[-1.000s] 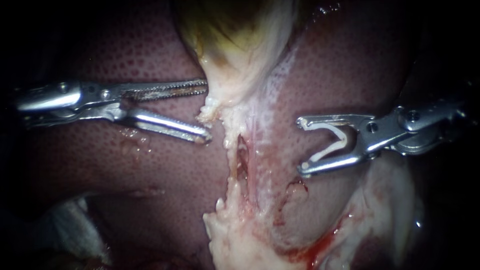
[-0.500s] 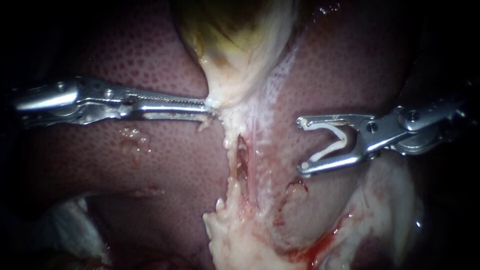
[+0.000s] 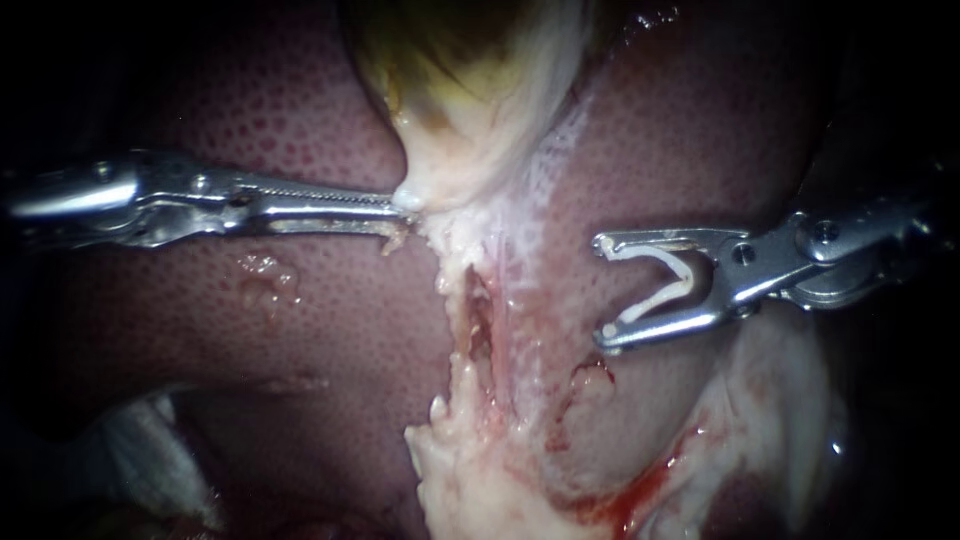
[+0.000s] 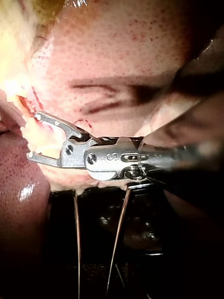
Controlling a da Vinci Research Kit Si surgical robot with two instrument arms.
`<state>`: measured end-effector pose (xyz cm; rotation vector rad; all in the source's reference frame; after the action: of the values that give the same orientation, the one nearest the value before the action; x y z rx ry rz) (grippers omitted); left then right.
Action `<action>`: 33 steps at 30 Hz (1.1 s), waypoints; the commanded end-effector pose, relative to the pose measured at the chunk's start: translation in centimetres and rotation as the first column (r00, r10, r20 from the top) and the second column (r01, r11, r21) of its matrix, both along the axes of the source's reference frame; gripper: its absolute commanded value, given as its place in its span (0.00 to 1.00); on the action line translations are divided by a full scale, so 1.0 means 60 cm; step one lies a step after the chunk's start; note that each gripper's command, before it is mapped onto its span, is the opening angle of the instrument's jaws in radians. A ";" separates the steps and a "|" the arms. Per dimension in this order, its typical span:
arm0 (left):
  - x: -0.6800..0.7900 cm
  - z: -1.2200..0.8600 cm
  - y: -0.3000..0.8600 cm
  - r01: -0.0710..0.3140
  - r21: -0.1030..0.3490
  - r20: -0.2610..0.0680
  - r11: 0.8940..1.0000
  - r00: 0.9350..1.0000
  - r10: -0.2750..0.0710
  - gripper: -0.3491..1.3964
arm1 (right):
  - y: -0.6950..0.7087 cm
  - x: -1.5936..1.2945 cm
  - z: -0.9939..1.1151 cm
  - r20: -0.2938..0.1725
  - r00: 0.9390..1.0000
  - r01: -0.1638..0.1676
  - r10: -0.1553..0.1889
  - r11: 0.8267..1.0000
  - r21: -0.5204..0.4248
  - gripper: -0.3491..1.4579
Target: Grabbing gallbladder
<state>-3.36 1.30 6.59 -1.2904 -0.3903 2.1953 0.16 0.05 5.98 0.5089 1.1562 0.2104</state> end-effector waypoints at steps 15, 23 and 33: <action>0.0054 -0.0084 0.0030 0.040 0.005 0.006 0.999 0.999 -0.040 0.00 | 0.0001 0.0001 0.0001 0.000 1.000 -0.001 0.001 1.000 0.000 0.52; 0.0053 -0.0087 0.0028 0.041 0.006 0.005 0.999 0.999 -0.041 0.00 | 0.0001 0.0001 0.0001 0.000 1.000 -0.001 0.001 1.000 0.000 0.52; 0.0053 -0.0087 0.0028 0.041 0.005 0.005 0.999 0.999 -0.041 0.00 | 0.0001 0.0000 0.0001 0.000 1.000 -0.001 0.001 1.000 0.000 0.52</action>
<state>-3.04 1.47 6.07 -1.2896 -0.3676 2.1554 0.17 0.05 5.99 0.5086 1.1562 0.2110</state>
